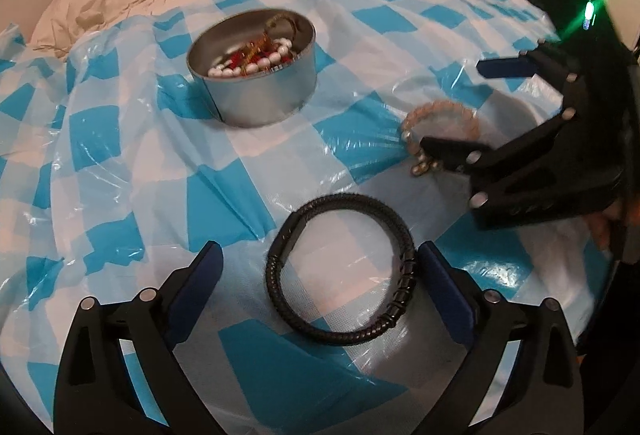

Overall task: Organize jewelry
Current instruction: 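Grasp the pink bead bracelet with the right gripper while the left gripper grasps the black band, then lower the pink bead bracelet into the tin with the right gripper while the left gripper holds the black band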

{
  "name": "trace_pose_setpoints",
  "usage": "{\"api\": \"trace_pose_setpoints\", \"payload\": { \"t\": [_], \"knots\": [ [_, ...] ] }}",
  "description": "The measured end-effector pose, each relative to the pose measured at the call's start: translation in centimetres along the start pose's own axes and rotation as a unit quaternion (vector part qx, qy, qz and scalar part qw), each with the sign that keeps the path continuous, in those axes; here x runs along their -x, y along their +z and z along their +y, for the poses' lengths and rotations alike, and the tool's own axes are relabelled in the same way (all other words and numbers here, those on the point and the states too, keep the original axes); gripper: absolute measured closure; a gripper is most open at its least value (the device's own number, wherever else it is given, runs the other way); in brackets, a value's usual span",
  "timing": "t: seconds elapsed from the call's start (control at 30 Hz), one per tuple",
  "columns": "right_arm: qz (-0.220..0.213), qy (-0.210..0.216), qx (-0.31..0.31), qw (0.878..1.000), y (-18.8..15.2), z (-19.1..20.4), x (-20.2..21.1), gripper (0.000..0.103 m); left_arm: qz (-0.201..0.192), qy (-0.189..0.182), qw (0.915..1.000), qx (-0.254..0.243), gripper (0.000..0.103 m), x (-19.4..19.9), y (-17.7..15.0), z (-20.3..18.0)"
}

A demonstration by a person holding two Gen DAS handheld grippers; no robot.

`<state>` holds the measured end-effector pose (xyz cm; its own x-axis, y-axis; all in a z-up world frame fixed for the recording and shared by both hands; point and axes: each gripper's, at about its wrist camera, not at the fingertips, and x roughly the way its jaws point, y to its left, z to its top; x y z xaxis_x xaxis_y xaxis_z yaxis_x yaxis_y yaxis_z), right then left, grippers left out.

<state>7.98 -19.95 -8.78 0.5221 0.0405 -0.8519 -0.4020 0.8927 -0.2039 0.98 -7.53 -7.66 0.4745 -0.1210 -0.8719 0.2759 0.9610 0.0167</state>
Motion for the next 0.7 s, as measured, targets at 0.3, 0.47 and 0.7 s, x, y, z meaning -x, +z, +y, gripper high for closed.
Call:
{"api": "trace_pose_setpoints", "payload": {
  "t": [0.3,0.47,0.7],
  "knots": [
    [0.012,0.08,-0.061,0.995,-0.3,-1.6,0.6,0.083,0.002,-0.043,0.9987,0.025,0.036,0.1,-0.1,0.7],
    [0.001,0.116,-0.099,0.988,-0.1,-2.8,1.3,0.09,-0.005,-0.049,0.9982,0.034,0.04,0.5,0.0,1.0],
    [-0.028,0.163,-0.14,0.976,0.3,-4.4,2.4,0.09,-0.034,-0.067,0.9954,0.06,0.04,2.3,0.7,2.0]
  ]
}}
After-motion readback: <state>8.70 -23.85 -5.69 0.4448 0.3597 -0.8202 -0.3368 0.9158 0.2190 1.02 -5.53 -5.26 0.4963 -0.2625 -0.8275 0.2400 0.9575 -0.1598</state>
